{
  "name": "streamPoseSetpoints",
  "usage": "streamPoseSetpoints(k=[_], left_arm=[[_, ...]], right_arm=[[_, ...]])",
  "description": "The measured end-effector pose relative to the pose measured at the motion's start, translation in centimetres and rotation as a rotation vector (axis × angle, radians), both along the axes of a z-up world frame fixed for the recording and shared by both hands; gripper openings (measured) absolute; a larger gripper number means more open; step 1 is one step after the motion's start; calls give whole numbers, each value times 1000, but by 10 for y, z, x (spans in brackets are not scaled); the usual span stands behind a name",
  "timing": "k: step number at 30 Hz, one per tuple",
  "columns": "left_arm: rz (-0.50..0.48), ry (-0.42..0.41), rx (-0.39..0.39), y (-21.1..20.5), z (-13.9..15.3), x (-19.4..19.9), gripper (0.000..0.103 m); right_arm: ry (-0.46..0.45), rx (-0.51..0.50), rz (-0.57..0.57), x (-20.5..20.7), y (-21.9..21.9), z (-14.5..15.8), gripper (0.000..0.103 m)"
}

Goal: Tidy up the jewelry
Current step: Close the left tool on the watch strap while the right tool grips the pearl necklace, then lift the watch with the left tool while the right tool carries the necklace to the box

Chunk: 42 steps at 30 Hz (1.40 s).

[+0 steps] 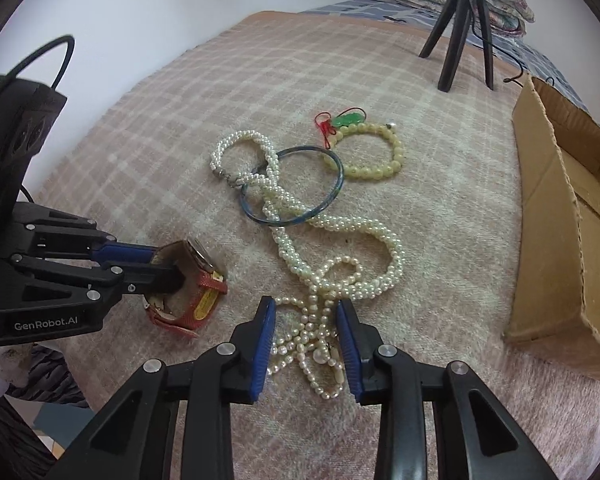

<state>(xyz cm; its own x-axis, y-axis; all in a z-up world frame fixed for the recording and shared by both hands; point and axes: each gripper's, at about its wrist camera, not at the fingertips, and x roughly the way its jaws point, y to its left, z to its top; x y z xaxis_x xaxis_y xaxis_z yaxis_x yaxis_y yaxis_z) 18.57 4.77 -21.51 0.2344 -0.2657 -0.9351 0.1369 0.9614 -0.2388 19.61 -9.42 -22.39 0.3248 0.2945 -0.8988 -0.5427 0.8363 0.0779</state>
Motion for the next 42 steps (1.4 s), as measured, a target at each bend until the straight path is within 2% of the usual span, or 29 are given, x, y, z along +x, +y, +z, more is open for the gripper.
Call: streamPoseSetpoints(k=[5,9,13,26,33,42], left_arm=[[3,-4,-1,-3,0,2,11],[12,-10,1,-4,0,3,8],[18,-14,-3,-2,2,2,7],[48,-40,-24,5,11,-8,5],[72,-76,-64,14,29,-12,5],[75,-145,-106,16,66,-17,5]], right_arm=[[-10,-24,3,0,4,-1,26],[-12,-18,-8,2,1,-2,11],[12,34,-26,3,-6,1,2],[-9,174,-71,-3,-28,34,2],[-43,216,-94,-5,-36,54,2],[-152,295,-112,-15,-53,111,2]])
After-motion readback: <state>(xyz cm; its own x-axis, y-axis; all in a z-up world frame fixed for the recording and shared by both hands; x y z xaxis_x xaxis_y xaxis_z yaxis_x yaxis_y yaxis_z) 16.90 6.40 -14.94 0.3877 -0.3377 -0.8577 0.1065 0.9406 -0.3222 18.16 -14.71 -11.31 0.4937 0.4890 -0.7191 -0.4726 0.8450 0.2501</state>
